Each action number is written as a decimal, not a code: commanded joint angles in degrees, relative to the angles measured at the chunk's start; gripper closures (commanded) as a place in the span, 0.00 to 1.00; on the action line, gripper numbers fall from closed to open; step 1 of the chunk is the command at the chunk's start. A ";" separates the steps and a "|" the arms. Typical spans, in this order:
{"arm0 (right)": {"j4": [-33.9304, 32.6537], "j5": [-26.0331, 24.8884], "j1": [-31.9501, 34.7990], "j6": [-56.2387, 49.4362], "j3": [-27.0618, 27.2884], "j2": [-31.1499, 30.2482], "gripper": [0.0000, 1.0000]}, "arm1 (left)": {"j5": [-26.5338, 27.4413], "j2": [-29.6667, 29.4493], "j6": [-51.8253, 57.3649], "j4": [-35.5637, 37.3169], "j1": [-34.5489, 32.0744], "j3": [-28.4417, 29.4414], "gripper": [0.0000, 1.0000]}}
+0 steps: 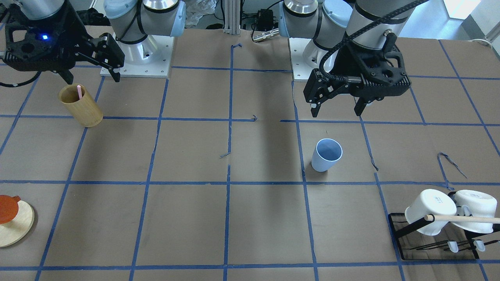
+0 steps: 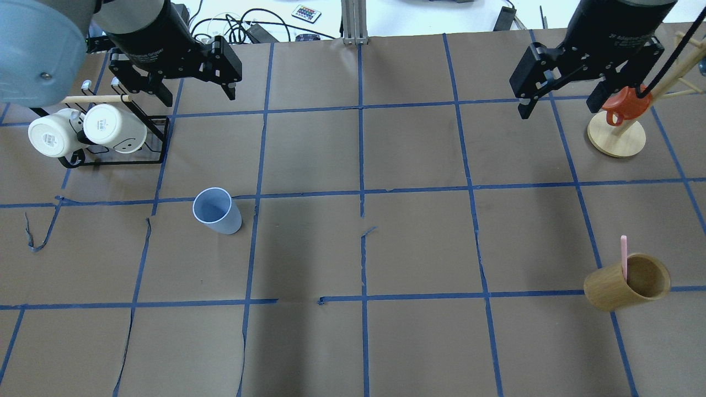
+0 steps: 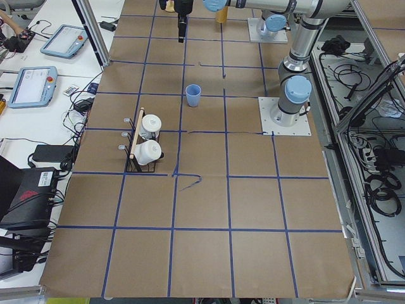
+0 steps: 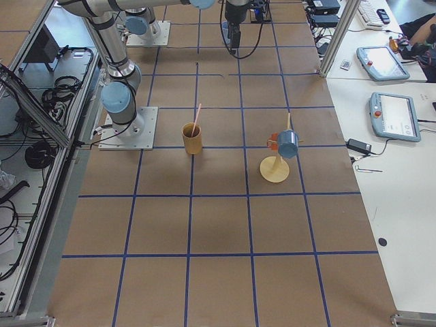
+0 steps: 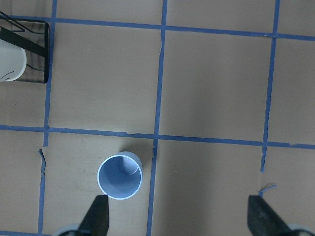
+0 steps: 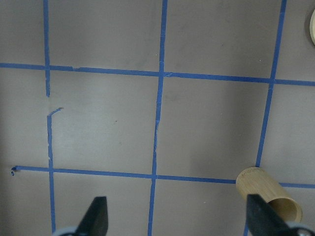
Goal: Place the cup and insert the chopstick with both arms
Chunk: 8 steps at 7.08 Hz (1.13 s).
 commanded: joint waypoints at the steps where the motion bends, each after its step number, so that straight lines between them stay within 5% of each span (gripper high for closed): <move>1: 0.07 0.00 -0.02 -0.05 0.00 -0.08 0.00 | 0.27 0.05 0.01 -1.74 -0.87 0.12 0.00; 8: 0.42 0.87 0.07 0.21 -0.08 0.01 0.00 | 0.18 -0.83 0.09 -3.24 -1.23 1.26 0.00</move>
